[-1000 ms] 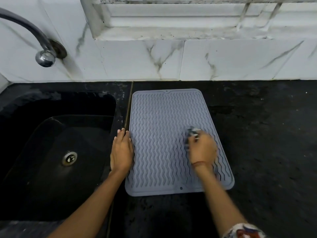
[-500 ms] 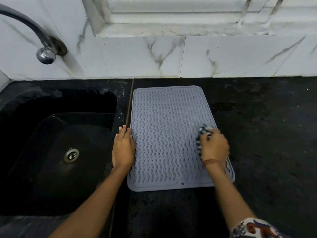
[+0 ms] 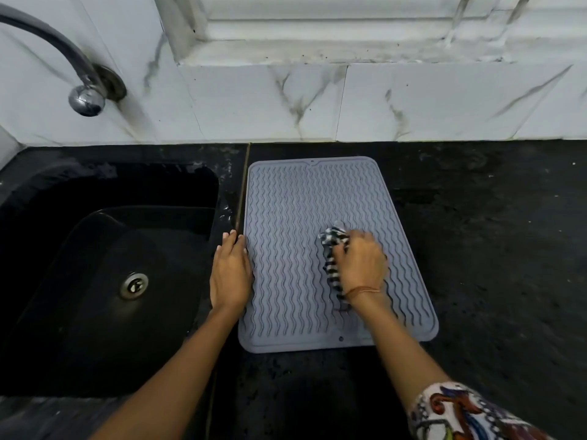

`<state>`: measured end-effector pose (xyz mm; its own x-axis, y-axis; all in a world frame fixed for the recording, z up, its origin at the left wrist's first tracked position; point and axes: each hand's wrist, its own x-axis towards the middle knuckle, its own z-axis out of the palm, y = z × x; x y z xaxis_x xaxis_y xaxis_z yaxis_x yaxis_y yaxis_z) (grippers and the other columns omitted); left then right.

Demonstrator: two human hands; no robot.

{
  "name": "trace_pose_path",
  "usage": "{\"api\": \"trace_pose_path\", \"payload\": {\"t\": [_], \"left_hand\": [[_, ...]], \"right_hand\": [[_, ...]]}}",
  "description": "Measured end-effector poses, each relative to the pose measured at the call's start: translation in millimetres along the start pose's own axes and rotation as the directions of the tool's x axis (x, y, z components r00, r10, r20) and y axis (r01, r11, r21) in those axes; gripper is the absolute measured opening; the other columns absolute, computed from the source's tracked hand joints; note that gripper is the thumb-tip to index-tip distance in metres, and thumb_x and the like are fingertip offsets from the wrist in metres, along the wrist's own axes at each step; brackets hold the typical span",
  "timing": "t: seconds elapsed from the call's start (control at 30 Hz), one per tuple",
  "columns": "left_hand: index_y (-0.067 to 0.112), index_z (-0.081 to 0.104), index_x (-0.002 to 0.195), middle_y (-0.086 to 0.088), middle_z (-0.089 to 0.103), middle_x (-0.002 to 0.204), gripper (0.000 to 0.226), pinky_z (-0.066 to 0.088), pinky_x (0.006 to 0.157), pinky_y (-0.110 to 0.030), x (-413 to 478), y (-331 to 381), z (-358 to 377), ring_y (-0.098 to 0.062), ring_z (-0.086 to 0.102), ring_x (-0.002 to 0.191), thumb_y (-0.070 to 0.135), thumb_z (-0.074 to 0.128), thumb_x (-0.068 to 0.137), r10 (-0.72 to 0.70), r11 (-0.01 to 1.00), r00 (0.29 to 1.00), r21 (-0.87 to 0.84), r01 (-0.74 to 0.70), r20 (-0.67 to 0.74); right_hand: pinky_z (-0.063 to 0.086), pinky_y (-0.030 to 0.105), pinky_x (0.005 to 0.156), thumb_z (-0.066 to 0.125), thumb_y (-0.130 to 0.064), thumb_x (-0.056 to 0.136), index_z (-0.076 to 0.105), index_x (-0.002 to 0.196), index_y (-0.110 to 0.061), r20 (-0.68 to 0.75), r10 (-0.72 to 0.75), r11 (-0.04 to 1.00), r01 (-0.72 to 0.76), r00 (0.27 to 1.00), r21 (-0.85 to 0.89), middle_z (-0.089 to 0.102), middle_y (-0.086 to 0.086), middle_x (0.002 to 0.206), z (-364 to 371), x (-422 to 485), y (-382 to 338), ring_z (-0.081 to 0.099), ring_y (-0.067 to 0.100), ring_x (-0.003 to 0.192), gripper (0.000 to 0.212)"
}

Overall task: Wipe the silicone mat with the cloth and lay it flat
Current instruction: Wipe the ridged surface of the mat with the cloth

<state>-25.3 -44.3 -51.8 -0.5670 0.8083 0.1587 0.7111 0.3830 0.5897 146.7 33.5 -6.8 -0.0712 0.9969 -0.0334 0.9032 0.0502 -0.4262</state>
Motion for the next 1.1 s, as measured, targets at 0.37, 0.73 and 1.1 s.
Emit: {"api": "trace_pose_path", "payload": {"t": [0.37, 0.73, 1.1], "left_hand": [[0.001, 0.045, 0.127, -0.018, 0.037, 0.145, 0.034, 0.021, 0.116, -0.042, 2, -6, -4, -0.028, 0.025, 0.139, 0.007, 0.034, 0.095, 0.027, 1.000, 0.999, 0.003, -0.027, 0.026], [0.002, 0.033, 0.135, -0.015, 0.028, 0.150, 0.043, 0.012, 0.117, -0.039, -1, -4, 5, -0.025, 0.017, 0.142, -0.001, 0.029, 0.093, -0.017, 0.996, 0.999, 0.088, 0.013, 0.042], [0.001, 0.038, 0.132, -0.017, 0.034, 0.147, 0.040, 0.019, 0.117, -0.042, -2, -3, 3, -0.027, 0.024, 0.139, 0.002, 0.035, 0.092, 0.017, 0.993, 1.000, 0.121, -0.019, 0.013]], "right_hand": [[0.047, 0.031, 0.086, 0.043, -0.027, 0.096, 0.052, 0.126, -0.013, 0.148, -0.286, 0.958, 0.284, 0.947, 0.035, 0.054, 0.008, 0.124, 11, -51, -14, 0.058, 0.024, 0.104, 0.034], [0.050, 0.039, 0.083, 0.044, -0.025, 0.095, 0.050, 0.127, -0.010, 0.172, -0.372, 0.928, 0.368, 0.912, 0.057, 0.054, 0.013, 0.126, 28, -79, -43, 0.061, 0.032, 0.104, 0.036], [0.050, 0.031, 0.077, 0.050, -0.028, 0.091, 0.059, 0.112, -0.013, -0.098, 0.065, 0.994, -0.056, 0.993, 0.092, 0.065, 0.010, 0.108, -17, -25, 45, 0.064, 0.026, 0.091, 0.027]]}}
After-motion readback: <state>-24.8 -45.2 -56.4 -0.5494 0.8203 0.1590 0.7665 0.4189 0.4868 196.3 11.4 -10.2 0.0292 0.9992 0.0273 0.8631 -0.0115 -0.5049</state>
